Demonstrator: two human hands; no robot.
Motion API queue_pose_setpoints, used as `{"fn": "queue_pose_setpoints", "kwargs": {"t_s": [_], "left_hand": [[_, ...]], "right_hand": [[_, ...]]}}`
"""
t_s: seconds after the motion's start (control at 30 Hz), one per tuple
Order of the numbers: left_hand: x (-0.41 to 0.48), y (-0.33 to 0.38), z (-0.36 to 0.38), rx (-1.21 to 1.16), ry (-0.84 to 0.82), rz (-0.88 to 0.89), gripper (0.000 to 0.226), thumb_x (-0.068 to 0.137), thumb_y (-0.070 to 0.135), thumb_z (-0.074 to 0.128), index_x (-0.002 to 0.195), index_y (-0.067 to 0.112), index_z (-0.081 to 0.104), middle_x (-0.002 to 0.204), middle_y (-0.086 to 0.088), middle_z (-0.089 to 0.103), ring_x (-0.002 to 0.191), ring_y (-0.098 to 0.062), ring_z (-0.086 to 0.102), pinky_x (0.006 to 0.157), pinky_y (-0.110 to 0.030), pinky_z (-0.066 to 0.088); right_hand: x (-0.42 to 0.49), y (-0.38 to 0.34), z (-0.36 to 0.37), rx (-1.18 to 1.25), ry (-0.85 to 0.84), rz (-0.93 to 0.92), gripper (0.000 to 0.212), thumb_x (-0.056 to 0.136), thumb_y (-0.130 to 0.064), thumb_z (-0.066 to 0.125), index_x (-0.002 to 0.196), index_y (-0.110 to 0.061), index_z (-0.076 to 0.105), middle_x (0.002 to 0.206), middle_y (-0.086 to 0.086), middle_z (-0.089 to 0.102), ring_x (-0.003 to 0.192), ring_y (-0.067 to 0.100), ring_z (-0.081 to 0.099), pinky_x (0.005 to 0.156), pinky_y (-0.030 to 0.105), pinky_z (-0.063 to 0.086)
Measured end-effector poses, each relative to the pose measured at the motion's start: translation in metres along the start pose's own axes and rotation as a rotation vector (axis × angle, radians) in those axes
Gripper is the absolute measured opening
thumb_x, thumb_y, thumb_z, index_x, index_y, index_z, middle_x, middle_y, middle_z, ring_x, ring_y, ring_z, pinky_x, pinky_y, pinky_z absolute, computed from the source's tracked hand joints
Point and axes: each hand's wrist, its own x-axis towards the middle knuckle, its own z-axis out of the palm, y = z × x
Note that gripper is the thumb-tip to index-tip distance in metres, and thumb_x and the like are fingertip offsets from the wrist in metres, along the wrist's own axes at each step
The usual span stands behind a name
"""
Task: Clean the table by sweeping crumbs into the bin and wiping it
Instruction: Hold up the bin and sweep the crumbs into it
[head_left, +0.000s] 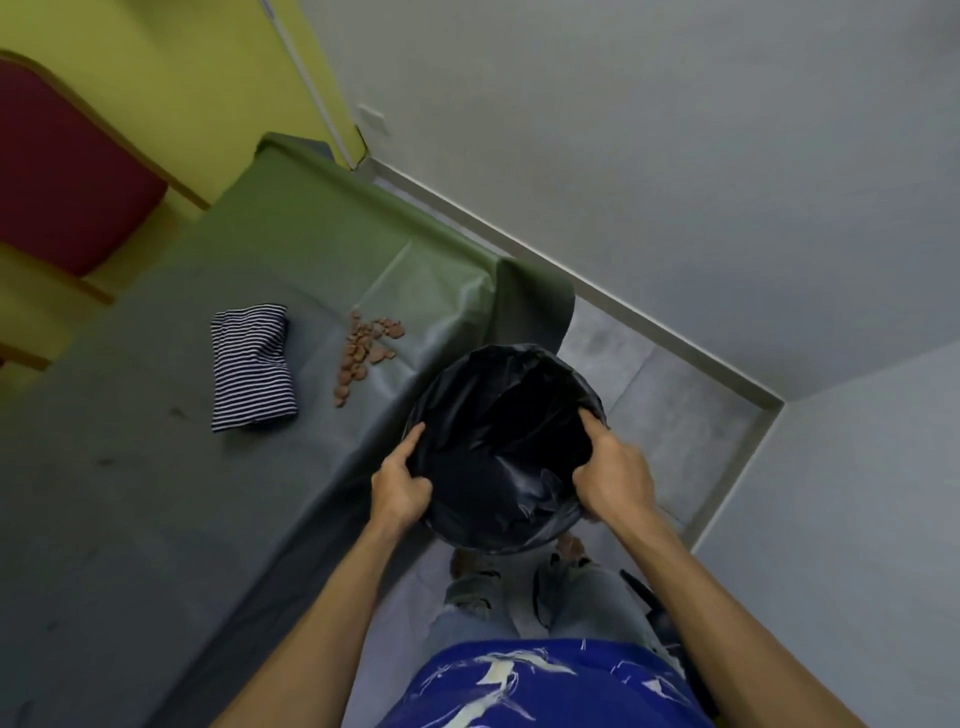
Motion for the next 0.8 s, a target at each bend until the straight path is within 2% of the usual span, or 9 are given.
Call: {"fn": "queue_pose_setpoints", "kwargs": {"t_s": [0.07,0.13,0.23,0.33,0.47,0.63,0.7,0.8], "left_hand": [[0.000,-0.006,-0.006,-0.002,-0.018,0.009,0.079,0.084,-0.008,0.046,0.146,0.040,0.040,0.139,-0.005,0.057,0.104,-0.022,0.066,0.091,-0.026,0.055],[0.000,-0.010,-0.009,-0.006,-0.024,0.034,0.075,0.086,-0.005,0.048,0.147,0.038,0.040,0.144,-0.002,0.052,0.121,-0.024,0.058,0.104,-0.039,0.048],[-0.003,-0.014,-0.013,-0.016,-0.047,0.067,0.074,0.088,-0.004,0.051,0.150,0.033,0.036,0.150,0.004,0.044,0.132,-0.021,0.049,0.112,-0.035,0.040],[-0.004,-0.021,-0.020,0.011,-0.092,0.084,0.080,0.088,-0.006,0.049,0.152,0.036,0.029,0.153,0.002,0.042,0.135,-0.022,0.046,0.111,-0.025,0.036],[-0.006,-0.023,-0.029,0.026,-0.140,0.083,0.084,0.088,-0.001,0.053,0.154,0.038,0.020,0.150,-0.005,0.046,0.128,-0.027,0.053,0.108,-0.037,0.045],[-0.009,-0.020,-0.037,0.116,-0.199,0.128,0.092,0.090,0.018,0.059,0.155,0.040,-0.003,0.143,-0.013,0.044,0.119,-0.027,0.054,0.099,-0.041,0.050],[-0.011,-0.016,-0.042,0.138,-0.202,0.151,0.090,0.092,0.023,0.059,0.155,0.040,-0.004,0.145,-0.013,0.040,0.122,-0.028,0.052,0.100,-0.040,0.048],[-0.010,-0.012,-0.054,0.199,-0.181,0.253,0.083,0.094,0.026,0.059,0.157,0.032,0.005,0.154,-0.010,0.033,0.136,-0.028,0.042,0.108,-0.036,0.041]], "right_hand": [[-0.002,-0.011,0.006,-0.004,-0.002,0.012,0.088,0.074,0.006,0.042,0.152,-0.034,0.030,0.100,0.015,0.070,0.075,0.033,0.067,0.067,0.044,0.060],[-0.005,-0.016,0.011,0.004,0.004,0.047,0.088,0.073,0.005,0.041,0.152,-0.034,0.030,0.095,0.013,0.069,0.070,0.033,0.068,0.064,0.044,0.060],[-0.010,-0.017,0.012,0.005,0.019,0.085,0.086,0.075,0.005,0.042,0.152,-0.033,0.031,0.101,0.014,0.070,0.073,0.033,0.069,0.066,0.044,0.061],[-0.019,-0.028,0.016,-0.011,0.018,0.097,0.087,0.074,0.007,0.042,0.152,-0.031,0.029,0.097,0.014,0.070,0.072,0.033,0.069,0.065,0.044,0.061],[-0.025,-0.040,0.016,-0.016,0.048,0.099,0.084,0.078,0.005,0.041,0.152,-0.032,0.027,0.096,0.014,0.066,0.072,0.032,0.068,0.065,0.045,0.061],[-0.030,-0.046,0.011,-0.041,0.061,0.112,0.080,0.083,-0.001,0.043,0.151,-0.038,0.026,0.107,0.014,0.064,0.077,0.032,0.068,0.070,0.046,0.060],[-0.031,-0.049,0.009,-0.042,0.053,0.123,0.079,0.083,-0.002,0.043,0.152,-0.038,0.025,0.115,0.015,0.063,0.080,0.033,0.069,0.070,0.045,0.061],[-0.033,-0.055,0.007,-0.038,0.044,0.138,0.077,0.085,-0.003,0.041,0.151,-0.039,0.026,0.118,0.016,0.062,0.079,0.034,0.069,0.069,0.044,0.061]]}}
